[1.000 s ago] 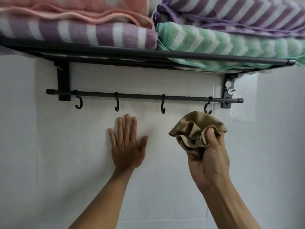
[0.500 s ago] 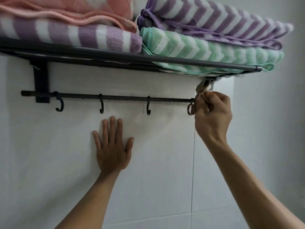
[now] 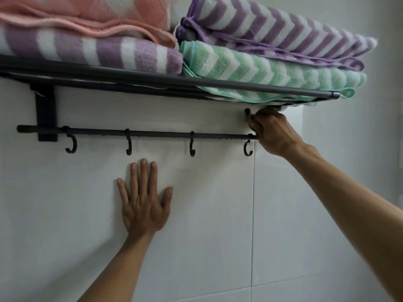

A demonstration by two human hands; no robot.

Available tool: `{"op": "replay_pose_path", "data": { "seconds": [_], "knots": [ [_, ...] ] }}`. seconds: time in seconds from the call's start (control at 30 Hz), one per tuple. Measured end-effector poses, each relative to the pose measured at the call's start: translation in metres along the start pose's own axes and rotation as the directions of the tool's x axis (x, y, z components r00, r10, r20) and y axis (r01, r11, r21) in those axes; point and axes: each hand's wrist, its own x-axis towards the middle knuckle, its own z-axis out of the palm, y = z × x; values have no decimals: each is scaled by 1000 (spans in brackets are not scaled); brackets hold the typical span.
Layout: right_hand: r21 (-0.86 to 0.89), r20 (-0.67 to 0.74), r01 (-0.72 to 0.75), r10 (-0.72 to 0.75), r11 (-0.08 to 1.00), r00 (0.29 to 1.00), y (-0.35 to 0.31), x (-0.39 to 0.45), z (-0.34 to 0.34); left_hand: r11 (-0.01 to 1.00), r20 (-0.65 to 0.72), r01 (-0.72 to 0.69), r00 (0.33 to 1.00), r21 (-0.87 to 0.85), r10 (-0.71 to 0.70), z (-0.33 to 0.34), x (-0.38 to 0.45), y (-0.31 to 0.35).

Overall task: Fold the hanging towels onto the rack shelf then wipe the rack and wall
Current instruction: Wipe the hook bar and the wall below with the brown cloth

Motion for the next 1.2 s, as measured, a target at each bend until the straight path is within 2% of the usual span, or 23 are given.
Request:
{"op": "replay_pose_path", "data": {
  "seconds": [0.07, 0.17, 0.4, 0.77, 1.07, 1.2],
  "knots": [
    [-14, 111, -68, 69, 998, 991, -5, 6, -2, 1000, -21, -7, 1000, 10, 7, 0, 0, 0],
    [-57, 188, -105, 114, 993, 976, -14, 14, -2, 1000, -39, -14, 999, 27, 15, 1, 0, 0],
    [-47, 190, -151, 157, 987, 969, -32, 21, 0, 999, -18, -19, 1000, 34, 19, 0, 0, 1],
    [-21, 221, -37, 40, 999, 974, -88, 30, 6, 1000, 16, -14, 1000, 0, 14, -2, 1, 0],
    [95, 228, 69, -89, 993, 970, -152, 53, 36, 1000, 60, 7, 998, 11, -7, 0, 1, -3],
    [84, 206, 111, -127, 990, 970, -169, 64, 52, 1000, 61, 12, 998, 14, -12, 1, 0, -2]
  ]
}}
